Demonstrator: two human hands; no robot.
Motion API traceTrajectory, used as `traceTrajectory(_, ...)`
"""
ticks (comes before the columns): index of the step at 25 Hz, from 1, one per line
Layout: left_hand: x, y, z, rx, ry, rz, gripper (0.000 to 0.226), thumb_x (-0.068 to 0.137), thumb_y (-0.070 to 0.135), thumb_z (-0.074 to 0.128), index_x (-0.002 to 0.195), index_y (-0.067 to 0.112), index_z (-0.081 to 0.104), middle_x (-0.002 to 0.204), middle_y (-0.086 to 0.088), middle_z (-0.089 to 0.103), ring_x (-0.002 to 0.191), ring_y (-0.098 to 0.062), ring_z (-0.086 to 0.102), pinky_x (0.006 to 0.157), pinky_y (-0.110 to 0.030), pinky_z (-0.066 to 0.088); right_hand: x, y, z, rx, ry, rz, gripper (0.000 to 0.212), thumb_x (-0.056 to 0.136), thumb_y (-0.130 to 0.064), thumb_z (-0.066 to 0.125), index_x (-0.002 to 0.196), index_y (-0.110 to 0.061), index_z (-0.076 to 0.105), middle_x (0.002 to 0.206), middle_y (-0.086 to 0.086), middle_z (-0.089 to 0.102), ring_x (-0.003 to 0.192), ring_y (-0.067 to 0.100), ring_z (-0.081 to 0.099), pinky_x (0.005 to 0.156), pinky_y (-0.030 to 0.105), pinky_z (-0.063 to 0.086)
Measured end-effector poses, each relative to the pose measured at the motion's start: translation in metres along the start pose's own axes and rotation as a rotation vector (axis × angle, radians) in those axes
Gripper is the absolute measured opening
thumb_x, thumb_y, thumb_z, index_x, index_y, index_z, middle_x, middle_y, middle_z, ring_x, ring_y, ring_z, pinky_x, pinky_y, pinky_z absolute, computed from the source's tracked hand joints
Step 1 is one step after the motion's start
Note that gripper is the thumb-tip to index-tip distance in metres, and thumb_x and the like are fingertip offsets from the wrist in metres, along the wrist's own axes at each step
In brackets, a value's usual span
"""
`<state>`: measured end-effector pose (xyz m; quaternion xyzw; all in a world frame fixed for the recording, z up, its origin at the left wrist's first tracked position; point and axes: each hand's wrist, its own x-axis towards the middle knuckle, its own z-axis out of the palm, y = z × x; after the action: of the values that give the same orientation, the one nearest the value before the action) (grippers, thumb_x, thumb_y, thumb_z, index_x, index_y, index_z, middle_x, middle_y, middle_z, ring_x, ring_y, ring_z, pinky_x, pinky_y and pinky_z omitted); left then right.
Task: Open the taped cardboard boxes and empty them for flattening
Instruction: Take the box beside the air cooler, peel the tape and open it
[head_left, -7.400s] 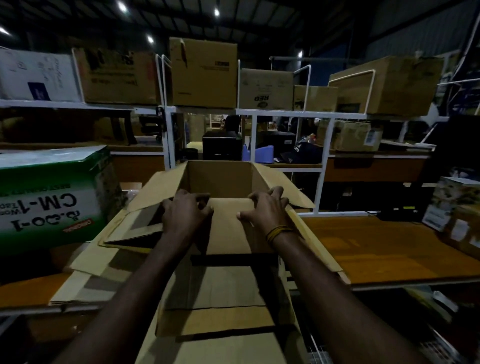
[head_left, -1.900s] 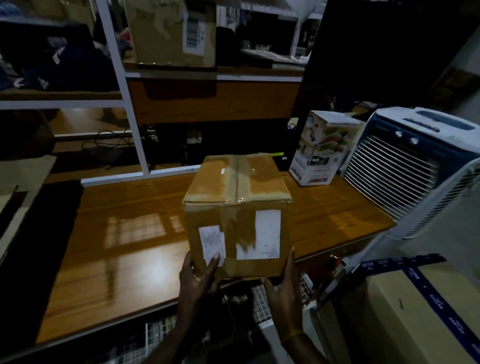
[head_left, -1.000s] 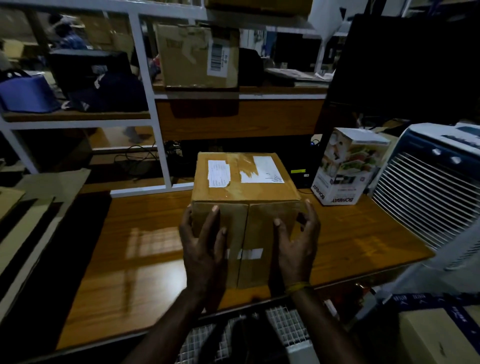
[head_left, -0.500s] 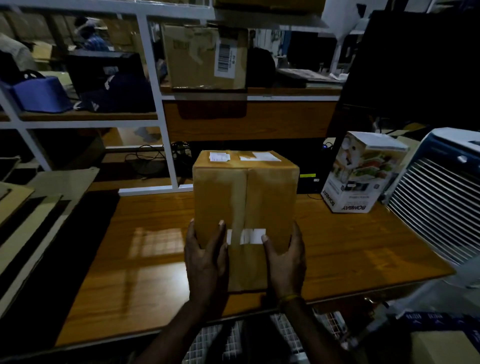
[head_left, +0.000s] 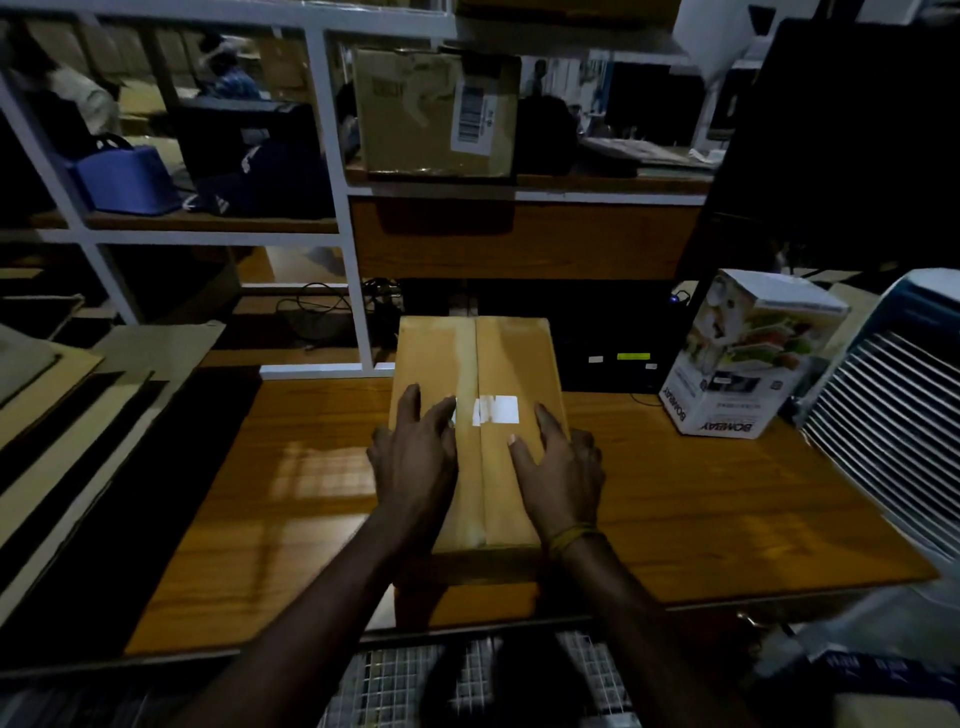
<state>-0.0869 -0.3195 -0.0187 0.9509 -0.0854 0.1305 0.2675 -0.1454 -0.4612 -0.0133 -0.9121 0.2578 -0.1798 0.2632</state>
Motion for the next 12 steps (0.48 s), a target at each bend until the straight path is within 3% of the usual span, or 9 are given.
traceTrajectory(6,0.0054,-0.0087,-0.0011,0.04,-0.188,-0.018,0.044,0.096,0.051,0.044,0.136,0.037,0.054,0.153,-0.002,0.036,0.13,-0.036,0.043,0.103,-0.051,0.036,0.0053,-0.0011,0.0064,-0.132,-0.165,-0.064,0.057,0.096,-0.055,0.045,0.149,-0.033,0.039,0.144,0.017,0.039,0.128,0.034,0.043,0.103,0.042,0.04)
traceTrajectory(12,-0.0013,0.0,-0.0055,0.106,-0.166,0.005,0.038,0.099,0.046,0.045,0.136,0.041,0.054,0.153,0.001,0.037,0.141,-0.039,0.026,0.11,-0.055,0.031,-0.0039,-0.0011,-0.0014,-0.199,-0.269,-0.23,0.062,0.093,-0.061,0.044,0.15,-0.039,0.032,0.165,0.008,0.009,0.15,0.034,0.006,0.119,0.05,0.016)
